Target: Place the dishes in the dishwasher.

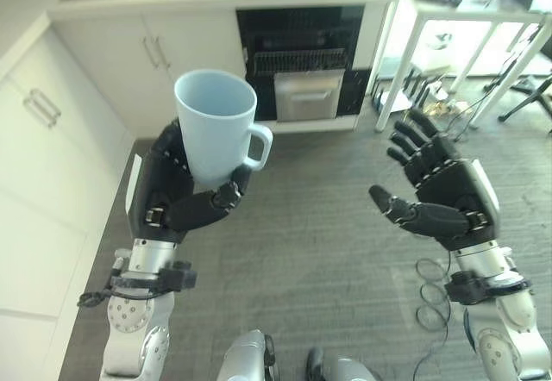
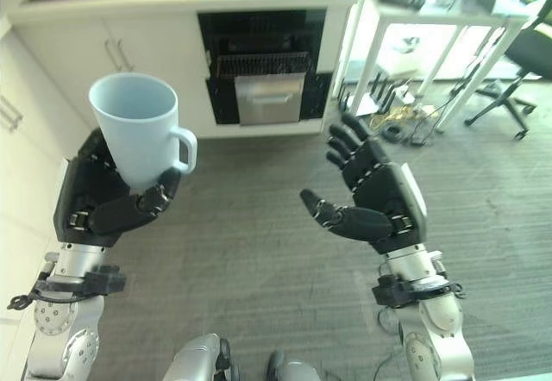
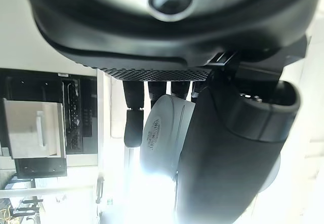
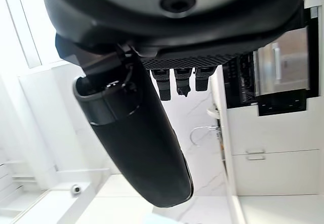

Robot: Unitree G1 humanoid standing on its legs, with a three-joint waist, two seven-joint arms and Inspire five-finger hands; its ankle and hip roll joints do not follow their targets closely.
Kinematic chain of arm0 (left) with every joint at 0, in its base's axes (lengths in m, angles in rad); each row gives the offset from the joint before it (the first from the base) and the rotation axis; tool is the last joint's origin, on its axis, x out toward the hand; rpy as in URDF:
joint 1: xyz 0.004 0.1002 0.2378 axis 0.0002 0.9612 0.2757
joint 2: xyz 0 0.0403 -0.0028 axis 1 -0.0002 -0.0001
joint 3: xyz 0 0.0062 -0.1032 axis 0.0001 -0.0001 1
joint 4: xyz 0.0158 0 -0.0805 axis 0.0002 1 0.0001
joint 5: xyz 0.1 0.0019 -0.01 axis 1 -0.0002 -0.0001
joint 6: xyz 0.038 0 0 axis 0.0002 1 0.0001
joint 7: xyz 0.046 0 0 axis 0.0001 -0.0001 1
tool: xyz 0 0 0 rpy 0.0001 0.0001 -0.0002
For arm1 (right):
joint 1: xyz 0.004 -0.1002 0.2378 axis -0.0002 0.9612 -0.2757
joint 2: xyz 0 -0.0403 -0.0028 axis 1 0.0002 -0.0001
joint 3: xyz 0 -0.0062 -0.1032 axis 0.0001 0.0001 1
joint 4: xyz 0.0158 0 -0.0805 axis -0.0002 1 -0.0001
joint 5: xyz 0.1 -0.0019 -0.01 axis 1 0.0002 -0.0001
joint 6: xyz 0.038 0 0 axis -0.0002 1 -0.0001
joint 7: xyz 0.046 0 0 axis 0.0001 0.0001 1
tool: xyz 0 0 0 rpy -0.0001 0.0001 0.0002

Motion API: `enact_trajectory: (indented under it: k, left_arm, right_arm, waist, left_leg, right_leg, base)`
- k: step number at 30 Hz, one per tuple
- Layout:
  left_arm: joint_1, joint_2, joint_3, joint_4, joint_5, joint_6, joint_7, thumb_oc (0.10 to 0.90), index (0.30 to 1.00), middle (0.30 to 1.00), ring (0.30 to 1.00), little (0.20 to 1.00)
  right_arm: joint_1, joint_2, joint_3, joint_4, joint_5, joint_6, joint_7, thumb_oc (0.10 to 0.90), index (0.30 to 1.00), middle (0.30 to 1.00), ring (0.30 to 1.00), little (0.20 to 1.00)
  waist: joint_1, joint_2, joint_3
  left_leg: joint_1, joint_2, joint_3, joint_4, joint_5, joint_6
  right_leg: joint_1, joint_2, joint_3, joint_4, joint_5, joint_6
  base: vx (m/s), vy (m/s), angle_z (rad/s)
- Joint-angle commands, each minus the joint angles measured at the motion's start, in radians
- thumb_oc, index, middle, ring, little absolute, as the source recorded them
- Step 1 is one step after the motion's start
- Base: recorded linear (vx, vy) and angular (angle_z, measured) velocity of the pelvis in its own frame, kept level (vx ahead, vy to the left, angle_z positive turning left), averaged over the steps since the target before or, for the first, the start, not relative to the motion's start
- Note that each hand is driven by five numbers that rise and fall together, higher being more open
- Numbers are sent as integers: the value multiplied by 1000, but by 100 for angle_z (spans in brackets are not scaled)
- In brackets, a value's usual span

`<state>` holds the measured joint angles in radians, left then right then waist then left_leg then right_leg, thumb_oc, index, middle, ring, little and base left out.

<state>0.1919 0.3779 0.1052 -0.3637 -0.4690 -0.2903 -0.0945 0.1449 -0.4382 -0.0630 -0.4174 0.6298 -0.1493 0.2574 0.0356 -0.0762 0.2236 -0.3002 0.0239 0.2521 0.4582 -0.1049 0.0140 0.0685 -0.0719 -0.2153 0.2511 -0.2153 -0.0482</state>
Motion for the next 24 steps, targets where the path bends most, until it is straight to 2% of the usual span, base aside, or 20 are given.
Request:
enact_trajectory:
  k: [1, 2, 4, 7, 9, 12, 13, 14, 15, 17, 18, 19, 20, 22, 23, 24]
  left_arm:
    - [-62, 7, 51, -90, -59, -129, -26, 400, 300, 300, 300, 300]
    - [-57, 6, 51, -89, -61, -129, -30, 400, 300, 300, 300, 300]
    - [-49, 0, 50, -88, -65, -131, -47, 400, 300, 300, 300, 300]
    - [-67, -4, 45, -80, -55, -151, -42, 400, 300, 300, 300, 300]
    - [-90, 12, 56, -73, -47, -150, -27, 400, 300, 300, 300, 300]
    - [-135, 39, 60, -68, -41, -127, -35, 400, 300, 300, 300, 300]
    - [-154, 54, 61, -71, -52, -116, -65, 400, 300, 300, 300, 300]
    - [-167, 61, 61, -73, -59, -93, -83, 400, 300, 300, 300, 300]
    - [-177, 66, 52, -75, -50, -80, -93, 400, 300, 300, 300, 300]
    - [-181, 64, 42, -76, -33, -78, -88, 400, 300, 300, 300, 300]
    - [-186, 64, 33, -75, -19, -79, -75, 400, 300, 300, 300, 300]
    - [-196, 68, 16, -67, 9, -87, -30, 400, 300, 300, 300, 300]
    - [-207, 77, 8, -59, 11, -92, -7, 400, 300, 300, 300, 300]
    - [-238, 90, -3, -52, 21, -99, 21, 400, 300, 300, 300, 300]
    - [-251, 95, -5, -46, 34, -111, 30, 400, 300, 300, 300, 300]
    - [-255, 97, -2, -46, 40, -118, 33, 400, 300, 300, 300, 300]
  right_arm:
    - [-81, -3, -17, -65, -12, -77, 3, 800, 900, 900, 900, 900]
    - [-77, 0, -16, -68, -15, -75, 2, 800, 900, 900, 900, 900]
    - [-67, 3, -17, -79, -20, -73, -2, 800, 900, 900, 900, 900]
    - [-81, -18, -15, -85, -10, -80, -1, 800, 900, 900, 900, 900]
    - [-85, -12, -16, -84, 3, -85, 16, 800, 900, 900, 900, 900]
    - [-67, 8, -18, -103, 23, -94, 6, 800, 900, 900, 900, 900]
    - [-57, 23, -24, -111, 9, -103, -17, 800, 900, 900, 900, 900]
    - [-67, 36, -23, -107, -2, -96, -43, 800, 900, 900, 900, 900]
    - [-81, 61, -9, -103, -17, -92, -62, 800, 900, 900, 900, 900]
    - [-84, 76, 7, -99, -30, -95, -63, 800, 900, 900, 900, 900]
    - [-85, 83, 20, -99, -36, -94, -62, 800, 900, 900, 900, 900]
    - [-100, 88, 50, -84, -50, -92, -53, 800, 900, 900, 900, 900]
    - [-112, 82, 64, -72, -50, -97, -52, 800, 900, 900, 900, 900]
    - [-135, 71, 72, -53, -36, -112, -46, 800, 900, 900, 900, 900]
    - [-149, 69, 72, -40, -29, -125, -37, 800, 900, 900, 900, 900]
    - [-158, 65, 69, -36, -20, -131, -31, 800, 900, 900, 900, 900]
  waist:
    - [4, 71, -51]
    - [4, 76, -58]
    - [19, 87, -56]
    - [35, 92, -43]
    - [39, 87, -42]
    - [60, 58, -53]
    - [74, 45, -60]
    - [81, 37, -70]
    - [85, 30, -78]
    - [75, 46, -76]
    - [64, 58, -69]
    - [49, 71, -55]
    - [50, 72, -50]
    - [57, 72, -40]
    - [56, 68, -24]
    - [52, 59, -10]
  left_leg:
    - [108, 58, -74, -158, -28, -87]
    - [89, 67, -90, -158, -14, -98]
    - [11, 97, -145, -158, 51, -128]
    - [-42, 98, -185, -158, 64, -129]
    - [-22, 94, -180, -158, 38, -108]
    - [7, 64, -187, -158, 11, -76]
    - [19, 35, -202, -158, 4, -54]
    - [35, 2, -224, -158, -9, -29]
    - [65, -43, -244, -158, -37, 6]
    - [86, -57, -269, -158, -47, 20]
    - [107, -61, -276, -158, -58, 27]
    - [129, -49, -256, -158, -65, 26]
    - [128, -43, -241, -158, -60, 19]
    - [126, -27, -219, -158, -52, 5]
    - [136, -16, -199, -158, -53, -3]
    - [148, -13, -180, -158, -61, -5]
  right_leg:
    - [-135, 11, 0, 49, 20, 134]
    - [-135, 19, 1, 49, 14, 131]
    - [-97, 47, 20, 49, -27, 113]
    - [-49, 51, 29, 49, -70, 107]
    - [-4, 22, 22, 49, -82, 132]
    - [60, -31, -8, 49, -79, 179]
    - [91, -58, -39, 49, -68, 196]
    - [122, -73, -57, 49, -9, 210]
    - [163, -86, -77, 80, 135, 228]
    - [92, -88, -69, 220, 202, 231]
    - [28, -86, -54, 323, 209, 226]
    - [-55, -90, -51, 355, 170, 194]
    - [-64, -82, -65, 300, 129, 180]
    - [-38, -64, -113, 114, 99, 170]
    - [-53, -76, -134, 49, 98, 170]
    - [-95, -103, -129, 49, 103, 177]
  base:
    - [234, 92, -53]
    - [344, 107, -25]
    - [362, 119, -27]
    - [347, 199, -10]
    - [416, 257, 0]
    - [412, 184, -37]
    - [642, 291, -1]
    - [772, 407, 30]
    - [523, 324, 35]
    - [250, 241, 25]
    - [199, 257, 16]
    - [181, 184, 17]
    - [135, 64, 2]
    - [98, -121, -22]
    - [82, -188, -16]
    - [79, -215, -7]
